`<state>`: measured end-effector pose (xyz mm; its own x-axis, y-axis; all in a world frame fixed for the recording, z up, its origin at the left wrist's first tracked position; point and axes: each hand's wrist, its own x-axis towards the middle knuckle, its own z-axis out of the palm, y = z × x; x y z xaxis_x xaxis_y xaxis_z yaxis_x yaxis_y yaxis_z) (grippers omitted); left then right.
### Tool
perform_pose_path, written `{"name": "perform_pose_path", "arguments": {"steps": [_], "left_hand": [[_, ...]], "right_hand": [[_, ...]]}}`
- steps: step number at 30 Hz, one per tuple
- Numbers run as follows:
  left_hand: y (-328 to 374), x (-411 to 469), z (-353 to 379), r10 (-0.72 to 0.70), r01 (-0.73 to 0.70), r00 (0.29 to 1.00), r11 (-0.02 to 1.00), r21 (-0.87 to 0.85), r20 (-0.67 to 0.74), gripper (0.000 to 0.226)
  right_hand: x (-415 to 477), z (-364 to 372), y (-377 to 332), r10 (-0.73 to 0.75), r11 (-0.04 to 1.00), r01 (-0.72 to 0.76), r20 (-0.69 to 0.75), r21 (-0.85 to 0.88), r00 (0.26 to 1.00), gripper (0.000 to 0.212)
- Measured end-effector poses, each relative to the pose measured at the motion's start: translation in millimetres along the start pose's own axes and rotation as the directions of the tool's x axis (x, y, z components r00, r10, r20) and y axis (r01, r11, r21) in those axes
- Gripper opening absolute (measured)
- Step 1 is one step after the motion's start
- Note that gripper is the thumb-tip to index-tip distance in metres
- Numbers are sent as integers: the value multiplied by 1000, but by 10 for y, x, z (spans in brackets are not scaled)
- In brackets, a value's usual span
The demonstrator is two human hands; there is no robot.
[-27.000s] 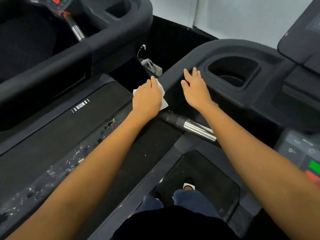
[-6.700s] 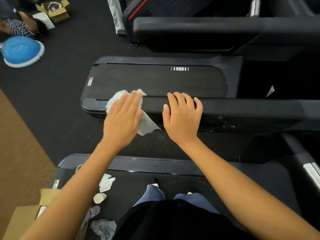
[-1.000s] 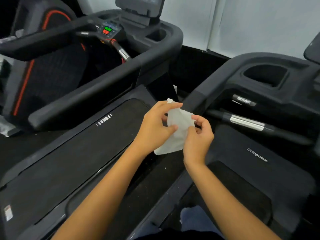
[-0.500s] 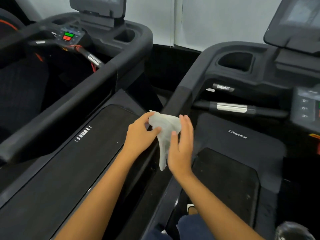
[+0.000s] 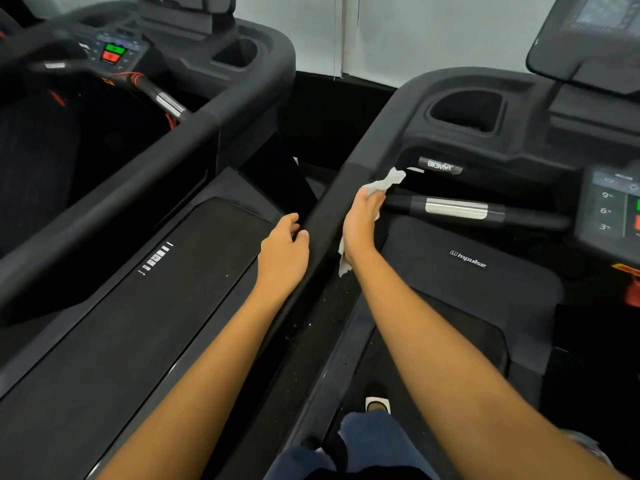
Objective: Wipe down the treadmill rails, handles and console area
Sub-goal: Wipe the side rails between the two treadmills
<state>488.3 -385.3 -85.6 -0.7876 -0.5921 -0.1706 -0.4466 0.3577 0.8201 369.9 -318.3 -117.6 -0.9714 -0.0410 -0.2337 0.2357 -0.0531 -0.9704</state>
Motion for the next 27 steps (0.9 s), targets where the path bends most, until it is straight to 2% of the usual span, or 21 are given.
{"name": "perform_pose_path", "arguments": {"steps": [3, 6, 9, 13, 15, 18, 21, 25, 27], "left_hand": [[-6, -5, 25, 31, -30, 999, 997, 72, -14, 42], [55, 9, 100, 113, -110, 994, 967, 230, 3, 46], [149, 66, 166, 170, -178, 984, 930, 321, 55, 48], [177, 120, 220, 225, -248, 969, 862, 441, 105, 52], [170, 135, 238, 216, -238, 971, 873, 425, 100, 52], [172, 155, 231, 211, -226, 974, 895, 385, 80, 50], [159, 179, 193, 172, -184, 983, 940, 288, 68, 49], [113, 197, 143, 140, -156, 986, 965, 209, 91, 51], [103, 182, 135, 139, -158, 985, 967, 200, 106, 51]], "right_hand": [[-379, 59, 310, 30, 999, -29, 36, -31, 999, 60], [-681, 123, 487, 71, 995, -66, 60, -80, 996, 53], [-253, 149, 248, 227, 967, -236, -91, -97, 970, 58], [222, 13, 47, 298, 950, -304, -89, -68, 950, 58], [66, 8, 52, 272, 959, -275, -52, -69, 961, 58], [-512, -34, 187, 209, 959, -201, 21, -200, 978, 41], [-881, -115, 268, 216, 971, -197, 143, -138, 966, 34], [-100, -53, 112, 251, 963, -259, -95, -76, 963, 48], [237, -59, 120, 340, 937, -344, -80, -53, 937, 53]]}}
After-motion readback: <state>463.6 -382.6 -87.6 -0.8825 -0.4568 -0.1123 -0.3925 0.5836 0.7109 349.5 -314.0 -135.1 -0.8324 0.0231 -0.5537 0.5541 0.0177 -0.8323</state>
